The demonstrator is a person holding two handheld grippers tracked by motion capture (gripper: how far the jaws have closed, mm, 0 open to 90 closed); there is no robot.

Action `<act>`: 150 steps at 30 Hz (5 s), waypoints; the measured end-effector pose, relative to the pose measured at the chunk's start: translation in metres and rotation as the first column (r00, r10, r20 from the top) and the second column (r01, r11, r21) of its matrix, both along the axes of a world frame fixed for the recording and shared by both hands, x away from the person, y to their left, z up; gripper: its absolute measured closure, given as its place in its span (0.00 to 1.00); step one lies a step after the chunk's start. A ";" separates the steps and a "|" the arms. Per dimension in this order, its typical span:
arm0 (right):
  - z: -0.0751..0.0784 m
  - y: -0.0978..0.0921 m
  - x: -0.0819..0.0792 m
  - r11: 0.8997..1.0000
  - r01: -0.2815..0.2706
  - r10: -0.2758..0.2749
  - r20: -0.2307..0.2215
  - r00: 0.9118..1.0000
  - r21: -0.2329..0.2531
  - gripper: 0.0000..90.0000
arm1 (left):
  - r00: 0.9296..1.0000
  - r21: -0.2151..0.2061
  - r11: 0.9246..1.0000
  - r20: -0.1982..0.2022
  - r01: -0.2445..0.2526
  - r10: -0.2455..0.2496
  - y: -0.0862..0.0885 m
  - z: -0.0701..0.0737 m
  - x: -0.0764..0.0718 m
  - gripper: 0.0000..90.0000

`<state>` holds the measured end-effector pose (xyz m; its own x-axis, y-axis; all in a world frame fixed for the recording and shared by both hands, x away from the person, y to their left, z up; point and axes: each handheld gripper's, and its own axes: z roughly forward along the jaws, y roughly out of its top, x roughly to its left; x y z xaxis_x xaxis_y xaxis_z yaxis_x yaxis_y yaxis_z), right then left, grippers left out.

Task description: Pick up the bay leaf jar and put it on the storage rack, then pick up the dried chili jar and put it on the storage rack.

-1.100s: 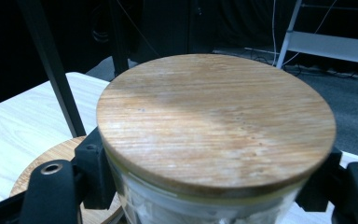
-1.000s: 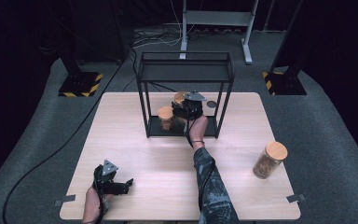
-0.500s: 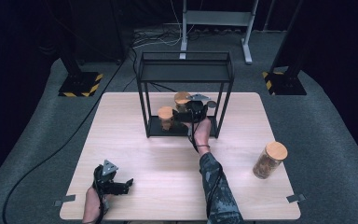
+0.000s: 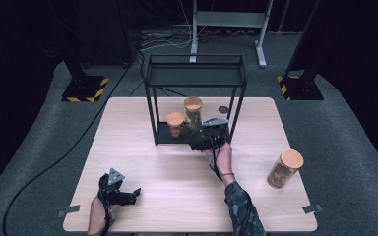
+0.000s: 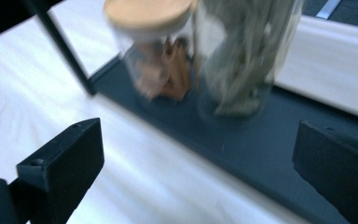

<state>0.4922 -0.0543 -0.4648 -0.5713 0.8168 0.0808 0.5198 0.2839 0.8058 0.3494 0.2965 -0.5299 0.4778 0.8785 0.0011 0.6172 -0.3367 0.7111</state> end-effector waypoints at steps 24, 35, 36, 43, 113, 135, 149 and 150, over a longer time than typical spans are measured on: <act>-0.060 -0.069 -0.135 0.996 -0.049 0.044 -0.062 0.997 -0.073 0.00 | 1.000 0.005 1.000 0.004 -0.007 0.006 -0.001 0.000 0.000 0.01; -0.061 -0.097 -0.168 0.998 0.014 -0.017 -0.049 0.999 -0.058 0.00 | 1.000 0.001 1.000 0.001 -0.006 0.006 0.000 0.000 0.000 0.01; -0.061 -0.097 -0.169 0.998 0.013 -0.016 -0.046 0.999 -0.067 0.00 | 1.000 0.002 1.000 -0.001 -0.006 0.006 0.000 0.000 0.000 0.01; -0.062 -0.091 -0.169 0.993 0.026 -0.029 -0.026 0.999 -0.119 0.01 | 1.000 0.001 1.000 0.000 -0.008 0.008 0.000 0.000 0.000 0.01; -0.051 -0.201 -0.193 0.900 0.427 -0.430 -0.014 0.903 -0.084 0.02 | 1.000 0.003 1.000 0.003 -0.010 0.010 -0.001 0.000 -0.001 0.01; -0.027 -0.218 -0.177 0.878 0.479 -0.474 0.135 0.870 -0.009 0.00 | 1.000 0.001 1.000 0.001 -0.009 0.009 -0.001 0.000 0.000 0.01; -0.004 -0.226 -0.154 0.887 0.462 -0.455 0.228 0.861 0.025 0.00 | 1.000 0.000 1.000 0.000 -0.010 0.010 0.000 0.000 0.000 0.01; -0.003 -0.226 -0.152 0.888 0.459 -0.452 0.235 0.860 0.030 0.00 | 1.000 0.000 1.000 0.000 -0.010 0.010 0.000 0.000 0.000 0.01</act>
